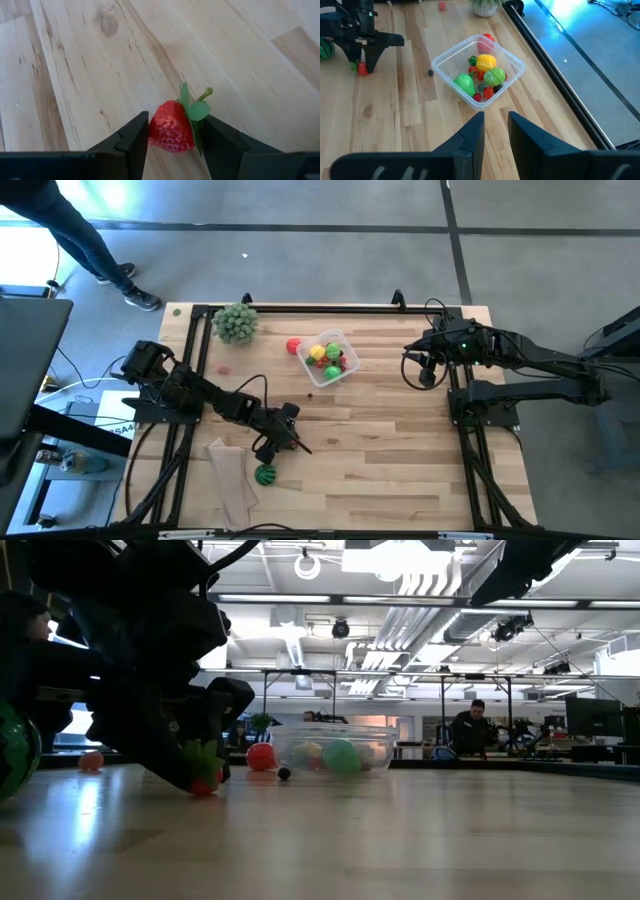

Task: Pick and placing Produce into tupperware
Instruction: Put the red strawberry into the transparent container

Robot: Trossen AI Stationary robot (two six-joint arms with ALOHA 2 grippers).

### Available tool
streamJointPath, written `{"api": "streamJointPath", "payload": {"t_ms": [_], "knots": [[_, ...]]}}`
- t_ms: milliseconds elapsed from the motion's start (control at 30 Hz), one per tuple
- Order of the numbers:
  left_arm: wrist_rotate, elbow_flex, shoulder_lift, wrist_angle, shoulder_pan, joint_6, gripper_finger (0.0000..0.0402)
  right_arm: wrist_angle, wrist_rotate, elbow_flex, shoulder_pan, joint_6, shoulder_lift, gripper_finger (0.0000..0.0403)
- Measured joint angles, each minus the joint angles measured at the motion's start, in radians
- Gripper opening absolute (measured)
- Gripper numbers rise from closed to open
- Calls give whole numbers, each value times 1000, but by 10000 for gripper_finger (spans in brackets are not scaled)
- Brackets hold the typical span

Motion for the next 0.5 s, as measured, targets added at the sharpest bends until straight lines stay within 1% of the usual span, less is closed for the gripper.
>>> {"api": "streamJointPath", "payload": {"t_ms": [200, 367, 500], "knots": [[0, 0, 0, 11, 0, 0, 145, 0, 0, 0, 0, 0, 0, 76], [0, 0, 0, 64, 0, -6, 145, 0, 0, 0, 0, 0, 0, 76], [0, 0, -4, 111, 0, -52, 146, 0, 0, 0, 0, 0, 0, 76]]}}
